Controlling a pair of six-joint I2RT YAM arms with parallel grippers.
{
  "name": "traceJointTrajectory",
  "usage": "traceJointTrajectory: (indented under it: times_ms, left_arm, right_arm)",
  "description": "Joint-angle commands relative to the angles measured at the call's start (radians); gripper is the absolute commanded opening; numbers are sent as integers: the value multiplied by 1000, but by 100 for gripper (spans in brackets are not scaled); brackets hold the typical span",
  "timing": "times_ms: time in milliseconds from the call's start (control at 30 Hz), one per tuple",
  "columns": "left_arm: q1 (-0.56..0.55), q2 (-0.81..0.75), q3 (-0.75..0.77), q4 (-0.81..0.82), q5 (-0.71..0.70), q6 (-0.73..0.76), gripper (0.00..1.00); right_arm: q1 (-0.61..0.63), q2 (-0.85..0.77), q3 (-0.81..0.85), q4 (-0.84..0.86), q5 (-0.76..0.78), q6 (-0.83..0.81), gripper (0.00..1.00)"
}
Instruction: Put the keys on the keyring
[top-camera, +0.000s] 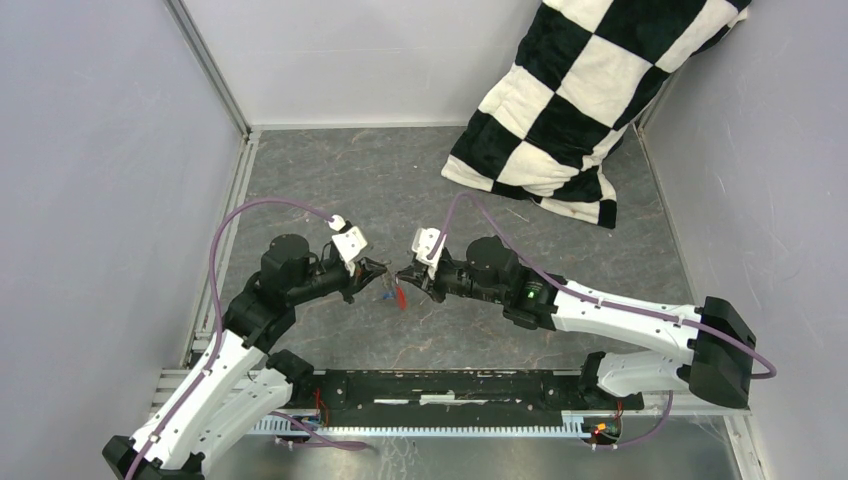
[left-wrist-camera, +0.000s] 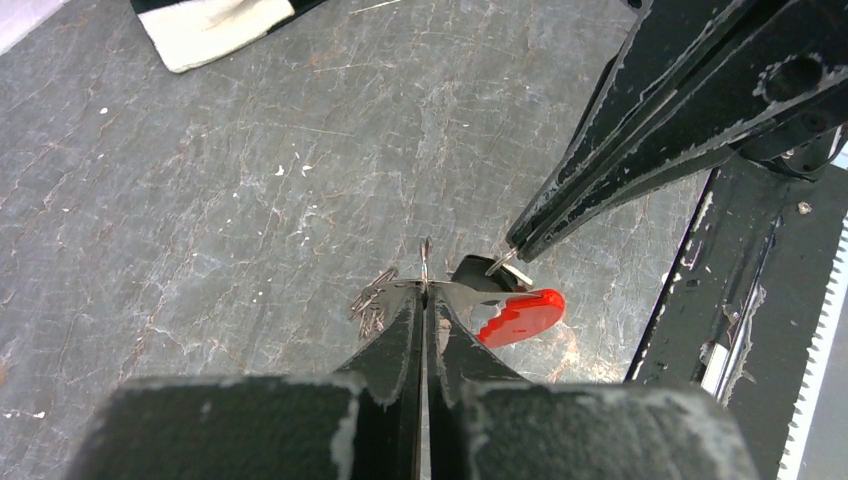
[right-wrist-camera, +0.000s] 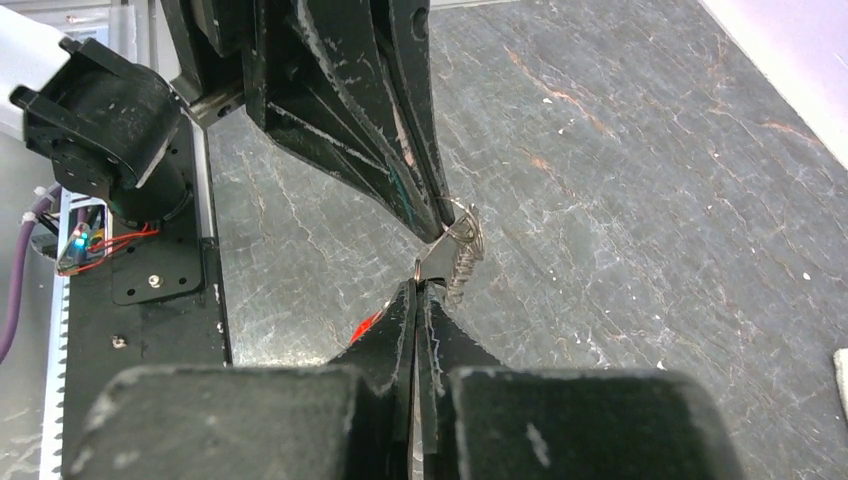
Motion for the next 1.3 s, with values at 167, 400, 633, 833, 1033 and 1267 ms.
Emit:
traceJointTrajectory:
  times_ms: [167,400,633,833,1033,1267]
  left_arm:
    - [3,-28,-12,50,1,-25,2]
    - [3,-47,-18,41,-1,4,2]
    - [3,-67,-31,41,8,29,2]
    - [3,-80,-37,40,14,45,2]
    - [3,-88,-41,34,30,61,2]
    - [2,-101,-46,32,40,81,2]
  right_arm:
    - [9,30,62,127,-14,69,0]
    - [8,52,75,128,-33,85,0]
    - [8,53,73,137,-23,112,0]
    - [9,59,70,135,-6,130,0]
    - [8,51,53,161,17,152,0]
    - [9,54,46,171,32,166,0]
